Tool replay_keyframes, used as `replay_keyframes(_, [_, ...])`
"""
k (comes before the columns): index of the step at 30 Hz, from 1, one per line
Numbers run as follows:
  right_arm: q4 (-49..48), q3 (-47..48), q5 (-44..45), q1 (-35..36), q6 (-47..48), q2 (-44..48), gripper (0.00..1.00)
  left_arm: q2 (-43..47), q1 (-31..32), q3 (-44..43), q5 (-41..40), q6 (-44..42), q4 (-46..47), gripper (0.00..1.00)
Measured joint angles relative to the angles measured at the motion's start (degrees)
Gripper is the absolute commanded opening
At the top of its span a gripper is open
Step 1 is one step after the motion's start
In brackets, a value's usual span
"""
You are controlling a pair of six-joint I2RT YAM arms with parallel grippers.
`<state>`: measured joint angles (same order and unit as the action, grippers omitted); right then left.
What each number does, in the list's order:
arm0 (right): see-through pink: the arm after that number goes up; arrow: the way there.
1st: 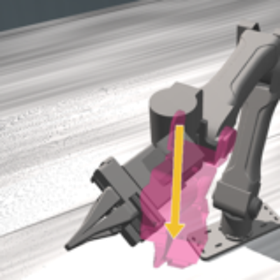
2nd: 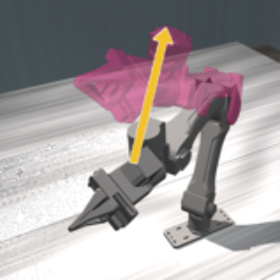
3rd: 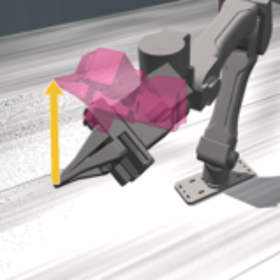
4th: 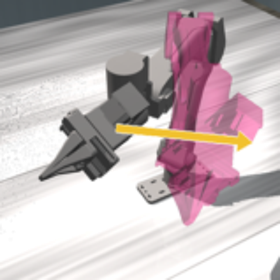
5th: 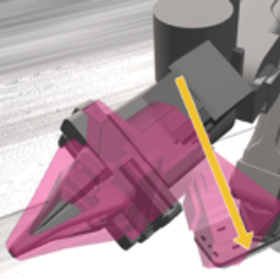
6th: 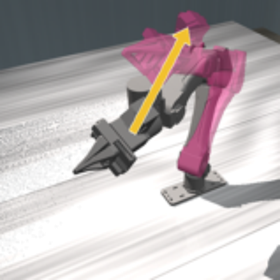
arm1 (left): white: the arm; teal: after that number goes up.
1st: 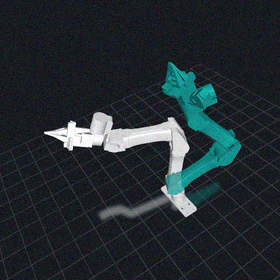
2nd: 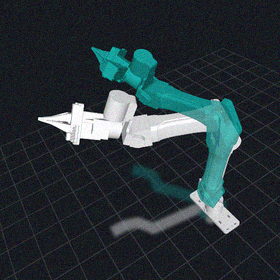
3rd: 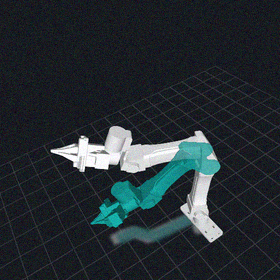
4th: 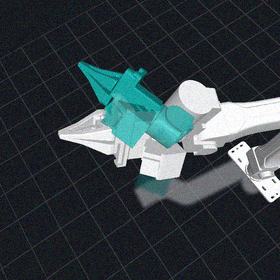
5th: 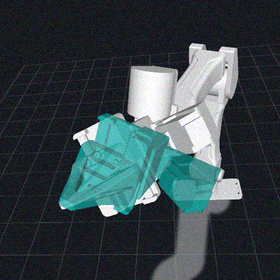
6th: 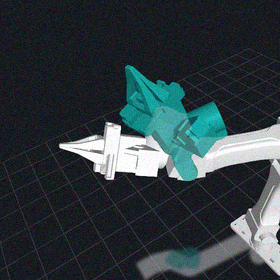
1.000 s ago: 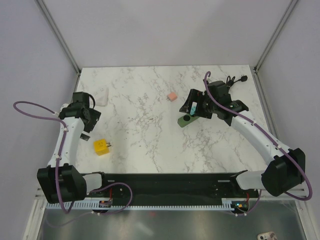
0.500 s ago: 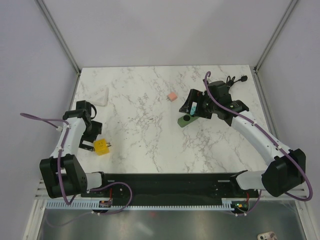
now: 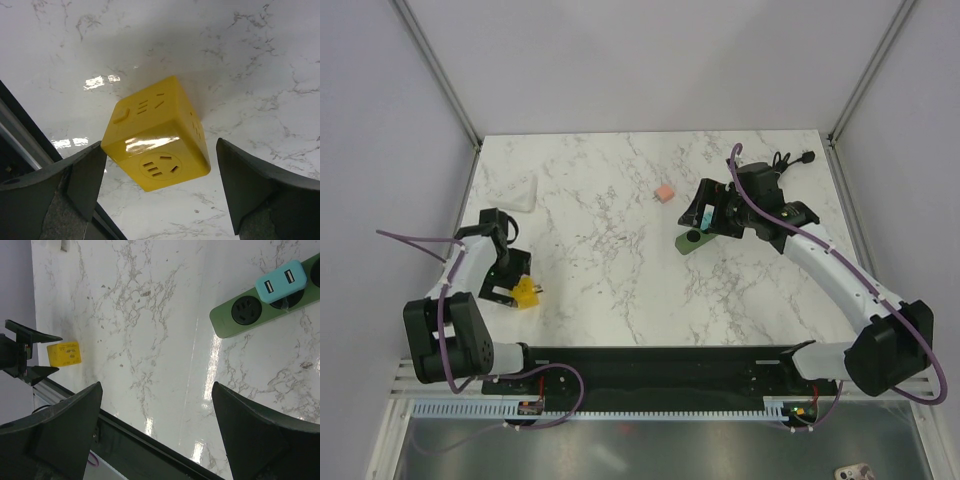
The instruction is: Insert the plug
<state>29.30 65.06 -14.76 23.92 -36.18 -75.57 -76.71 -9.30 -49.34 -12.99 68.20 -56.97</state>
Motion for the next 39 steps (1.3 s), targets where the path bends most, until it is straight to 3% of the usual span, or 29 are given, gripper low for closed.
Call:
replay_keyframes(3, [0.0,0.0,0.0,0.1,0.0,0.4,0.98,-2.0,0.0,0.0,1.2,-0.2,1.4,0.90])
replay_keyframes(6, [0.0,0.0,0.0,0.2,0.0,0.6,0.98,-2.8,0.0,0.0,3.2,-0.9,2.8,0.67])
replay_keyframes(7, [0.1,0.0,0.0,0.2,0.0,0.7,0.98,-2.8,0.0,0.0,3.7,-1.4,3.3,0.50])
replay_keyframes(12, [0.1,0.0,0.0,0.2,0.0,0.7,0.98,-1.5,0.3,0.4,6.8,-5.0,5.4,0.02])
replay_keyframes(19, [-1.2,-1.7,-1.8,1.0,0.0,0.7,0.98,4.5,4.5,1.2,16.7,-10.5,15.9,0.02])
replay_keyframes(26, [-11.9,-11.1,-6.1,3.8,-4.2,7.5,0.98,15.1,16.7,1.3,28.1,-13.3,33.0,0.02])
replay_keyframes(32, [-17.7,-11.6,-8.2,4.0,-6.1,10.0,0.98,15.5,25.6,-1.0,33.7,-19.3,41.1,0.02])
replay_keyframes(39, [-10.1,-7.7,-6.7,4.0,-5.6,8.9,0.98,15.3,33.0,-1.4,38.5,-32.8,45.5,0.02])
